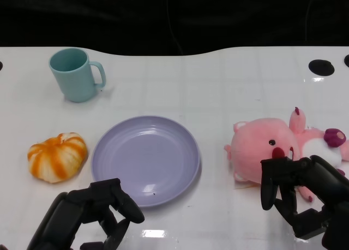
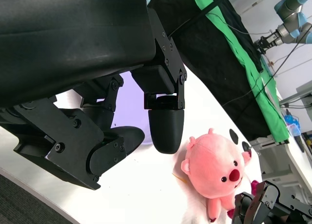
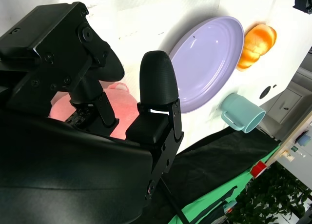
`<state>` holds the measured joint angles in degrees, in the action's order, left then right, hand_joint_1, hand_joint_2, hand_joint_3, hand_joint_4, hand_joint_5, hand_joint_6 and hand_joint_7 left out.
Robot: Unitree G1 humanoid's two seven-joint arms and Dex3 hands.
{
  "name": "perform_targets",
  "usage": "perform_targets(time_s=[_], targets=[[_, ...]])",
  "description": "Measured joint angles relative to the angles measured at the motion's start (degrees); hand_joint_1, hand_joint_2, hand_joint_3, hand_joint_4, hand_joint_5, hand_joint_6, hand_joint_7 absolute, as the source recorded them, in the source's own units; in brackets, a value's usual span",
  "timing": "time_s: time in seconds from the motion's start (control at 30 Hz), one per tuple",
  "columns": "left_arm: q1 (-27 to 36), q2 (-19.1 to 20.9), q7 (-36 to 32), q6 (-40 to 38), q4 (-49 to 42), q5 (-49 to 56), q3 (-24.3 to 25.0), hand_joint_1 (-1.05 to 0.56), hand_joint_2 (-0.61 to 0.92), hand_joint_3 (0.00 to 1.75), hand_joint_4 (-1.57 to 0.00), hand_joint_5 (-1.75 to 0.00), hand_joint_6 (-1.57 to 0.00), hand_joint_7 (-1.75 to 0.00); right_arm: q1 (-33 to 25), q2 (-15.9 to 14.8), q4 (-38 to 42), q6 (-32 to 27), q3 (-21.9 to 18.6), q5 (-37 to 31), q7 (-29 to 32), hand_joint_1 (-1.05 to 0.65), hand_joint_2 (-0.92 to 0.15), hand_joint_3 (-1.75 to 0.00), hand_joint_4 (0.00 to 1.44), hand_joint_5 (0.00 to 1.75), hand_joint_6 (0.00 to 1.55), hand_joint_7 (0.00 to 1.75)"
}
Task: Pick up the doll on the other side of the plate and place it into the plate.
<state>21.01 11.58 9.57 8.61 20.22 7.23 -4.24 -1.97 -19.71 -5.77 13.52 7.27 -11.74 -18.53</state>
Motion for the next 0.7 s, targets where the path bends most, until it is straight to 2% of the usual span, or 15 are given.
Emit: perform_targets(time_s=[0.7], targets=[[-0.5,0.0,0.0,0.0,-0.3,0.1,-0.1,-0.06,0.55,1.06,-0.79,-1.49,-0.83,-1.12,0.3,0.0,0.6,0.0,0.1,-1.0,0.2,0.06,-0.31,-1.41,0.89,1.75,0.80,1.49]])
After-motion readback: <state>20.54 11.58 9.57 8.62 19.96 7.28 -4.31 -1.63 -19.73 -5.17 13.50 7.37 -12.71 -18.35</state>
